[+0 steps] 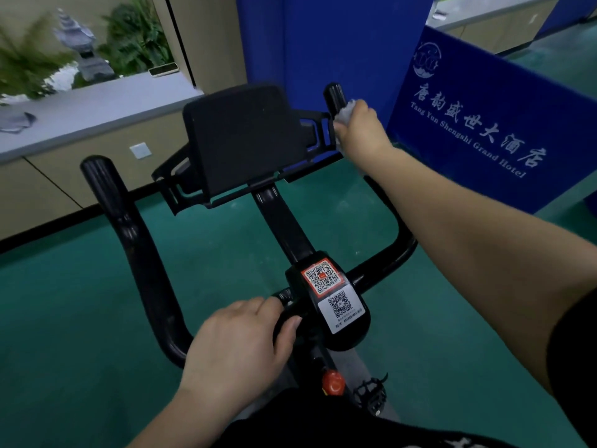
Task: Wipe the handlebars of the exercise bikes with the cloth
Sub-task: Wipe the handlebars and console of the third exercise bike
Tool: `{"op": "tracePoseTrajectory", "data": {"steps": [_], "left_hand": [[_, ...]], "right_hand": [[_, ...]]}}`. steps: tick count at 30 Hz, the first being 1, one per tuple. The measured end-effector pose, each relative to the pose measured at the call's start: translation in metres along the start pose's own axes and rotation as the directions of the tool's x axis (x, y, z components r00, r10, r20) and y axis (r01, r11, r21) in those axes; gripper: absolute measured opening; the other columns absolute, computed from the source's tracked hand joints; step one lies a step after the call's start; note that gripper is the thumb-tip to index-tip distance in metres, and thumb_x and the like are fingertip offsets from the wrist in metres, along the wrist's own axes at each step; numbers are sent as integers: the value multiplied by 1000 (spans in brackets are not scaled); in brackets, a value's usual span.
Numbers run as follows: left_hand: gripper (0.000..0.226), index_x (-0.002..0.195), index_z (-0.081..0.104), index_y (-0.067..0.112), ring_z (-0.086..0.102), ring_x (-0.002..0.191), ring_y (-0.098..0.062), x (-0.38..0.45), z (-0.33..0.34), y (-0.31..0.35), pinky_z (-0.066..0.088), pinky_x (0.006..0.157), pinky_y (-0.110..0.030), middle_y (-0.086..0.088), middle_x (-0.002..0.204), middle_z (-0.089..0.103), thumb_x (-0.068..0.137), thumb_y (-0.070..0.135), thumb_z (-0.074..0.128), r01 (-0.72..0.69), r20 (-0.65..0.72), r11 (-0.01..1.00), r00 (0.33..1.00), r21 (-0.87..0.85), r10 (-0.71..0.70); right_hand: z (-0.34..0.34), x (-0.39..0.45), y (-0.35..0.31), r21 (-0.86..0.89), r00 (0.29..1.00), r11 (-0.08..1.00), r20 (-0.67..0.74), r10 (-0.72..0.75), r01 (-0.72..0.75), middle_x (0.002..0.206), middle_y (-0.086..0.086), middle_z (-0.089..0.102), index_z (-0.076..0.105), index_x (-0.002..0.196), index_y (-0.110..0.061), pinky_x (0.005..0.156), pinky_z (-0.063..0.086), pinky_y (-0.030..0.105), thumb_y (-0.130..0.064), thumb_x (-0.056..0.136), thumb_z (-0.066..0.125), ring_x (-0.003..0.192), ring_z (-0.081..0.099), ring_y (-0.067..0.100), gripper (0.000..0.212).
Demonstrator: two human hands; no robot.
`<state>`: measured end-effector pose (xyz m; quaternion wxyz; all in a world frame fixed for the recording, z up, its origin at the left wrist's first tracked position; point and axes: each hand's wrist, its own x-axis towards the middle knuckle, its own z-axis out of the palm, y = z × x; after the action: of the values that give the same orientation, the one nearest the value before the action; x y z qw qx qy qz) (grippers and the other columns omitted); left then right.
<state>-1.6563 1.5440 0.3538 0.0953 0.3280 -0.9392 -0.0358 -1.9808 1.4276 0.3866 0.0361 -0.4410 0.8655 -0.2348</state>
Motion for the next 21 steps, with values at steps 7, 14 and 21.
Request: {"op": "tracePoseTrajectory", "data": {"steps": [7,14,21], "left_hand": [[34,67,54,24,56,51,-19,0,1,-1,38,42,-28,7,57,55,83,50,40,0,-12,1000,1000,-12,0],[33,64,49,22,52,46,-20,1,2,-2,29,42,-25,5,54,52,83,47,42,-55,-33,998,998,-21,54],[31,66,46,22,51,48,-18,-2,5,-5,30,42,-27,5,56,52,86,45,40,-103,-27,994,994,-39,102]], "right_hand": [[-1,13,-11,220,998,975,-69,13,2,144,18,35,21,147,-6,102,37,38,-28,95,50,126,42,32,63],[-15,-49,30,-135,980,985,155,124,-104,127,24,51,40,132,-2,79,37,35,-34,95,51,113,52,39,50],[-28,-144,61,-39,899,908,127,418,-417,124,25,53,40,129,1,71,35,30,-36,96,50,108,54,38,50]]}}
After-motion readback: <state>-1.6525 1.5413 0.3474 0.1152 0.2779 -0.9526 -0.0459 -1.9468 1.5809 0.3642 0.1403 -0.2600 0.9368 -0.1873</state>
